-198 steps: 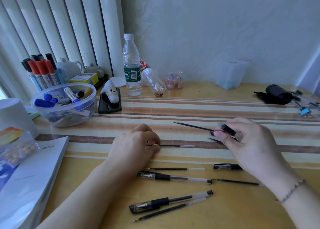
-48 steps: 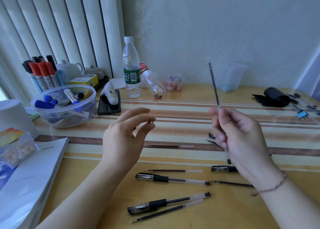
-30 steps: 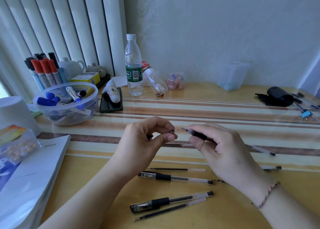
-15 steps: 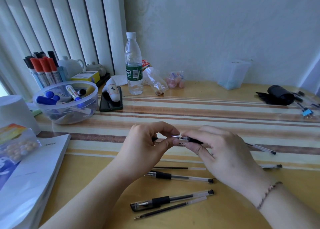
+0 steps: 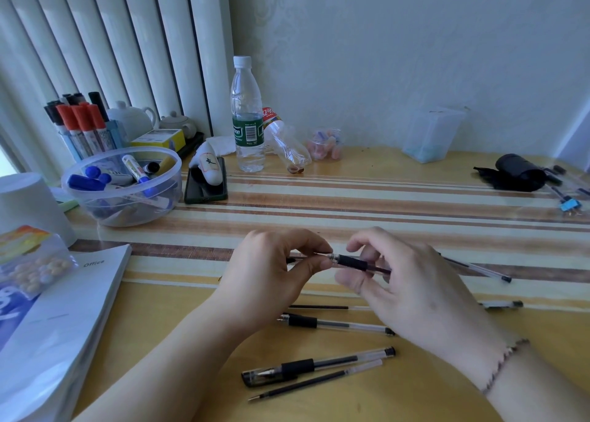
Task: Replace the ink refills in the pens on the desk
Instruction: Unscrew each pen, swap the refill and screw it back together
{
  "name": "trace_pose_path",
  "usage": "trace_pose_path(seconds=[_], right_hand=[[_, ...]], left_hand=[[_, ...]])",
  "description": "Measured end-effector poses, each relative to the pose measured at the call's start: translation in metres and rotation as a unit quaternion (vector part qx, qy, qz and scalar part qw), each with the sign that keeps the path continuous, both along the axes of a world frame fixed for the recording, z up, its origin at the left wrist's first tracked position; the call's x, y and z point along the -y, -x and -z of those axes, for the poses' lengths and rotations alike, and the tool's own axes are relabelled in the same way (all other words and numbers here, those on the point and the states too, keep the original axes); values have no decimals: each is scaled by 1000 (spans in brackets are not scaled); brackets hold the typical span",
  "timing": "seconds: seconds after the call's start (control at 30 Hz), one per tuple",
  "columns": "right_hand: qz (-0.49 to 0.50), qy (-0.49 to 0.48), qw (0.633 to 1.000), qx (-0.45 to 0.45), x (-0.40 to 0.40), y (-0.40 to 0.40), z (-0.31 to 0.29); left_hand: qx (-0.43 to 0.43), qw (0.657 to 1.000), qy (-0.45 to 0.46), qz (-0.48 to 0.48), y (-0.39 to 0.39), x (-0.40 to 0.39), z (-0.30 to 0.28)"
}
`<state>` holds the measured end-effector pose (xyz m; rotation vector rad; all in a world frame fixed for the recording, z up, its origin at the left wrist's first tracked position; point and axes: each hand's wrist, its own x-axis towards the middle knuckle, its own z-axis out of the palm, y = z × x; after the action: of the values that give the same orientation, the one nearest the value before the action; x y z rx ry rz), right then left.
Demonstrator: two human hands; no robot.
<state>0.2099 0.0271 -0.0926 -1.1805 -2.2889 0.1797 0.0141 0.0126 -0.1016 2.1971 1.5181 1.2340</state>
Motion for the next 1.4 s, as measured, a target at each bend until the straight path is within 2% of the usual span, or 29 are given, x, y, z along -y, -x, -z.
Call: trace_pose_path(seconds=[0.23, 0.47, 0.57, 0.77, 0.87, 0.97, 1.07, 1.13, 1.23, 1.33, 1.4], right_hand=[[-8, 12, 1000, -24, 0, -2, -1], [9, 10, 1000, -4, 0, 0, 3], [4, 43, 999, -25, 3, 2, 0], [43, 1, 999, 27, 0, 0, 4], [45, 19, 998, 27, 1, 0, 4], [23, 28, 999, 7, 1, -3, 3], [7, 36, 998, -48, -2, -7, 2], [14, 42, 997, -71, -5, -9, 3], [21, 34, 998, -47, -6, -10, 5], [44, 7, 999, -1, -3, -10, 4], [57, -10, 998, -2, -4, -11, 4]], left_hand=[[-3, 1000, 0, -1, 1, -2, 3], [4, 1000, 4, -21, 0, -4, 7], [-5, 1000, -6, -26, 1, -4, 8], [-4, 1000, -14, -5, 1, -5, 9], [2, 1000, -7, 22, -1, -2, 6], [36, 998, 33, 38, -2, 0, 4], [91, 986, 131, 46, 5, -4, 4], [95, 978, 180, 41, 11, -7, 6], [59, 982, 174, 42, 15, -9, 11], [91, 978, 186, 36, 15, -11, 11], [99, 979, 177, 24, 15, -12, 11]])
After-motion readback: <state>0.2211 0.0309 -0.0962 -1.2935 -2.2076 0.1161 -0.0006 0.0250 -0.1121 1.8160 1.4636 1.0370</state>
